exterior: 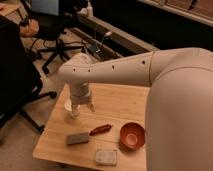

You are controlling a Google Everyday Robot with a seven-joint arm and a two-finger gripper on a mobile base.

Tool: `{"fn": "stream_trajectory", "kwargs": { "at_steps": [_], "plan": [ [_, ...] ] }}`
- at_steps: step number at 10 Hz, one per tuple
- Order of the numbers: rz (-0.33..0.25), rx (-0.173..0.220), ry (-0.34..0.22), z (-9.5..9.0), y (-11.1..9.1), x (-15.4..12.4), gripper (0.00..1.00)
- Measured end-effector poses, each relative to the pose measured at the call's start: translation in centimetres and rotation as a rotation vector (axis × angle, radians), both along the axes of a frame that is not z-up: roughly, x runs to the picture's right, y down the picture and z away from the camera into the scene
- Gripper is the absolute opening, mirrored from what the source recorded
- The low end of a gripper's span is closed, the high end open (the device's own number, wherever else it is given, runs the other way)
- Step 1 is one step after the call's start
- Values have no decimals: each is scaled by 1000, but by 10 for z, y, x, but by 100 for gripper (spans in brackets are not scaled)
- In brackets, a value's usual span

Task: Knock the bottle over

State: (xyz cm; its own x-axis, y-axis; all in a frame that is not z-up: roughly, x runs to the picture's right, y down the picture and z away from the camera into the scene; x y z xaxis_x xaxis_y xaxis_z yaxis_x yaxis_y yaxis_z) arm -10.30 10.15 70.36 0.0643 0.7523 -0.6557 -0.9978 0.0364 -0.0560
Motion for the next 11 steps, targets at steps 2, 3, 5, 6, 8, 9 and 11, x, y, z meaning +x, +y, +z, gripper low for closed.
{"fn": "stream_trajectory", "kwargs": {
  "at_steps": [2,3,5,6,8,9,11],
  "plan": [
    [0,0,0,0,0,0,65],
    [0,0,0,0,0,0,65],
    [-1,3,0,0,-1,0,65],
    [-5,28,9,6,-12,-2,65],
    [-11,78,5,17,-36,-17,65],
    [-10,107,-3,26,-52,-28,65],
    [-9,164,-22,41,-83,-45,65]
  ]
}}
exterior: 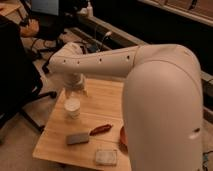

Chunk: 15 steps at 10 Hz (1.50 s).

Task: Knock the bottle over

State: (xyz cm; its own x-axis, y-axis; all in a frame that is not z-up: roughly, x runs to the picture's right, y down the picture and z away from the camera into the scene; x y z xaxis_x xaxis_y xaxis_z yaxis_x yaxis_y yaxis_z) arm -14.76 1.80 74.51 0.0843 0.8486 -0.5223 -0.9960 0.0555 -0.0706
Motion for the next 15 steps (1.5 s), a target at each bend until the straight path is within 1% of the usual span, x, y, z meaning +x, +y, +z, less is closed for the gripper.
{"fn": "stream_trajectory", "kwargs": {
  "at_steps": [1,2,4,5,6,7,8,9,10,12,15],
  "plan": [
    [1,27,-10,7,-15,-8,65],
    [3,63,-24,17,-37,-20,62],
    [13,117,-33,33,-71,-32,44],
    [26,160,-33,44,-96,-37,32],
    [30,186,-30,50,-112,-39,24],
    [27,220,-25,58,-132,-41,13],
    [10,246,-13,64,-149,-43,4],
    [-3,266,-9,70,-162,-49,0],
    [-7,277,-7,75,-169,-52,0],
    [-17,288,-2,93,-177,-57,0],
    [-38,268,-6,115,-170,-62,0]
  ]
}}
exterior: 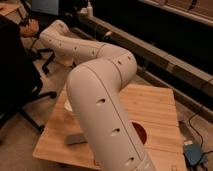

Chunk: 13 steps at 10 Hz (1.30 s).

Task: Knock the bottle over

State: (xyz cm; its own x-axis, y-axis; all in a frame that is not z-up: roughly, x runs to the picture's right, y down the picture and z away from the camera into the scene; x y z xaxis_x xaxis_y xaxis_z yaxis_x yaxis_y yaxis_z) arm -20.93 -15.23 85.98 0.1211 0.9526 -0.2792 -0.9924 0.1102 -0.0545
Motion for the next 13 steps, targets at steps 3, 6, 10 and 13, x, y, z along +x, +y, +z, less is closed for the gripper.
{"fn": "stream_trajectory", "kwargs": {
  "at_steps": [3,6,10,13],
  "plan": [
    [-22,-14,18,17,-2,9,0],
    [-34,-10,29,24,-10,12,0],
    [-34,-23,52,29,-11,27,0],
    [-32,-65,66,27,2,40,0]
  ]
}}
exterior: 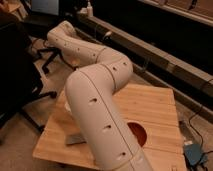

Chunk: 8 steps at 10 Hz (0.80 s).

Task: Knock the bottle over

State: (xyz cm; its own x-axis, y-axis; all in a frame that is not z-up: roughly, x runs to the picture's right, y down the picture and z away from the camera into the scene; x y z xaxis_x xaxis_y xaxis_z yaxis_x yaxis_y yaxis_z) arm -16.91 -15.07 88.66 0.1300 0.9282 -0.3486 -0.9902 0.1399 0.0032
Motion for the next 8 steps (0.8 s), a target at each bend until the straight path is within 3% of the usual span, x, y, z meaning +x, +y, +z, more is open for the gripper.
{"fn": "stream_trajectory", "kwargs": {
  "at_steps": [2,4,6,8],
  "plan": [
    [-2,-43,7,-3,17,9,0],
    [-9,-116,16,-11,44,20,0],
    [-24,-171,36,-34,56,41,0],
    [-25,-196,70,-66,52,71,1]
  ]
}}
